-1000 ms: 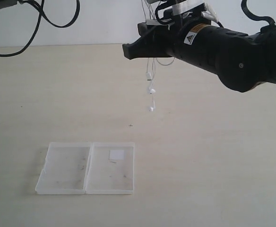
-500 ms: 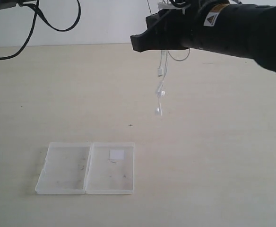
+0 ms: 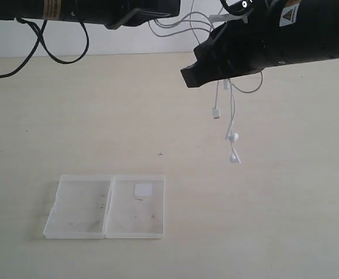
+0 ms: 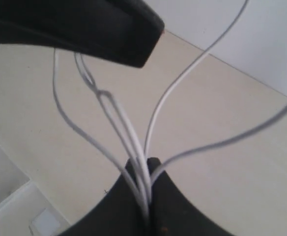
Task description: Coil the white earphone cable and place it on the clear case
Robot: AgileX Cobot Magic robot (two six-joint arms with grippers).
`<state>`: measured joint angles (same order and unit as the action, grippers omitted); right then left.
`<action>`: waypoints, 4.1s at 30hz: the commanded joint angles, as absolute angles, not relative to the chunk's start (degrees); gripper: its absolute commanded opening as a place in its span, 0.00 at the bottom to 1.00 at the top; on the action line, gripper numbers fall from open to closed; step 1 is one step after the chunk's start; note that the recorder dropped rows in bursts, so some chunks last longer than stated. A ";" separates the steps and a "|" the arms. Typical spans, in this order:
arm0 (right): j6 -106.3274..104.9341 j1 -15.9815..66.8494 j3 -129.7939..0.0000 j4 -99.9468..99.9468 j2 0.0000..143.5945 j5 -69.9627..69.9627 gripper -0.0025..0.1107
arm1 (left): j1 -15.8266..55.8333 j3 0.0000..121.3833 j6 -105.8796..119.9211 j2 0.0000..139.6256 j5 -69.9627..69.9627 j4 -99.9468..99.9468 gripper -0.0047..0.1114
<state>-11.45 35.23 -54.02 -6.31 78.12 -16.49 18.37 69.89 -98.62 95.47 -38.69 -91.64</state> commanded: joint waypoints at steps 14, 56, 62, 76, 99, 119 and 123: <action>-13.64 35.34 -58.93 -4.89 77.85 -26.29 0.02 | 15.07 70.04 -101.51 95.37 -44.79 -94.80 0.04; -13.22 35.34 -60.45 -4.60 79.24 -31.21 0.02 | 13.80 70.04 -111.88 95.37 -53.34 -99.95 0.69; -13.22 35.34 -60.45 -4.12 80.70 -34.10 0.02 | 13.80 70.04 -112.67 95.05 -53.34 -99.95 0.75; -13.22 35.34 -60.45 -3.98 81.97 -37.13 0.02 | 13.80 73.51 -110.43 94.34 -55.36 -99.95 0.75; -19.85 35.34 -78.82 -9.01 89.55 -62.46 0.02 | -6.42 73.20 -101.95 80.72 -69.96 -99.95 0.04; -17.70 41.33 -81.57 -3.97 89.77 -59.18 0.02 | -10.17 53.05 -96.34 61.11 -50.06 -85.03 0.04; -17.71 41.33 -81.57 -4.21 89.77 -59.19 0.02 | -10.17 49.20 -96.34 57.26 -46.03 -83.78 0.04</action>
<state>-18.02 41.27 -81.21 -4.41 89.86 -60.09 -10.07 51.83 -96.54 59.59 -49.47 -86.05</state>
